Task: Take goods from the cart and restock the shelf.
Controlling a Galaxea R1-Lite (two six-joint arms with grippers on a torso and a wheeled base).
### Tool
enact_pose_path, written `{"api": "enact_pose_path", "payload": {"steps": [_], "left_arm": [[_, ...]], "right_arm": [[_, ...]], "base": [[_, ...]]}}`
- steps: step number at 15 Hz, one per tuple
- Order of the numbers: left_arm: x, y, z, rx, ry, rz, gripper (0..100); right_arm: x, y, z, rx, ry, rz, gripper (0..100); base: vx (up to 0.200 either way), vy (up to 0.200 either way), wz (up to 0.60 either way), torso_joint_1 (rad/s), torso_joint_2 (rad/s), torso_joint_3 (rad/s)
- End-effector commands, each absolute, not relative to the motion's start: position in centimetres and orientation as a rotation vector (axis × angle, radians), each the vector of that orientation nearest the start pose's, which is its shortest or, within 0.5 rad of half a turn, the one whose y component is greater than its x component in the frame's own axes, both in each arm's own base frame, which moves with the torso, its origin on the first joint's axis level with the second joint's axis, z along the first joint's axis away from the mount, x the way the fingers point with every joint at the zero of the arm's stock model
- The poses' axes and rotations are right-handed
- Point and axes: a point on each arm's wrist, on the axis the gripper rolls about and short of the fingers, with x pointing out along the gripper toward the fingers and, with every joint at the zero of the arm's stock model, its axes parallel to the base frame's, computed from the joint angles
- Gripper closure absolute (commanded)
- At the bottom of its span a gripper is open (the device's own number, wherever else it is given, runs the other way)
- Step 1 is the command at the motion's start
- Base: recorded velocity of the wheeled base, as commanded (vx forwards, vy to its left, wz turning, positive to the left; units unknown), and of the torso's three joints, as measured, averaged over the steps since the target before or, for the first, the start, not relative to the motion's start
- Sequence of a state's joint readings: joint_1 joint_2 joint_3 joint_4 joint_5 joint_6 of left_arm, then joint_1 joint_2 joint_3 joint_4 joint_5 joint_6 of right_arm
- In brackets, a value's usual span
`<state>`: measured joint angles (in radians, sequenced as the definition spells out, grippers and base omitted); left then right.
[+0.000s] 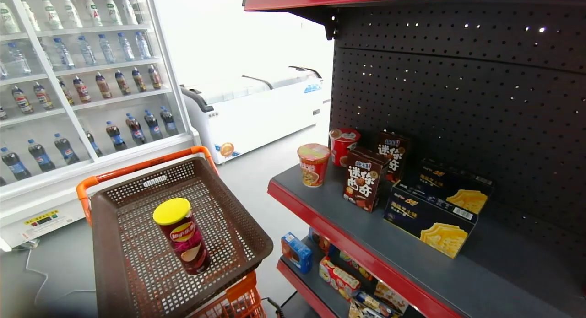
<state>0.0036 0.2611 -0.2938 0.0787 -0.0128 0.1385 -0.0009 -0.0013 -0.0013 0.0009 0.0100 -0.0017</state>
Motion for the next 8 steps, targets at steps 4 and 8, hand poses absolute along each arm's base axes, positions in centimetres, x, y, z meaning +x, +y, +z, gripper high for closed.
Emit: {"api": "enact_pose_path", "payload": {"steps": [4, 8], "left_arm": [[9.9, 0.2, 20.6, 0.138, 0.439, 0.037, 0], [15.5, 5.3, 17.0, 0.104, 0.55, -0.094, 0]], "right_arm": [[-2.3, 0.0, 7.6, -0.003, 0.0, 0.011, 0], [-2.3, 0.0, 7.6, -0.003, 0.0, 0.011, 0]], "base": [[0.0, 0.0, 0.0, 0.0, 0.0, 0.0], [0.0, 0.0, 0.0, 0.0, 0.0, 0.0]]}}
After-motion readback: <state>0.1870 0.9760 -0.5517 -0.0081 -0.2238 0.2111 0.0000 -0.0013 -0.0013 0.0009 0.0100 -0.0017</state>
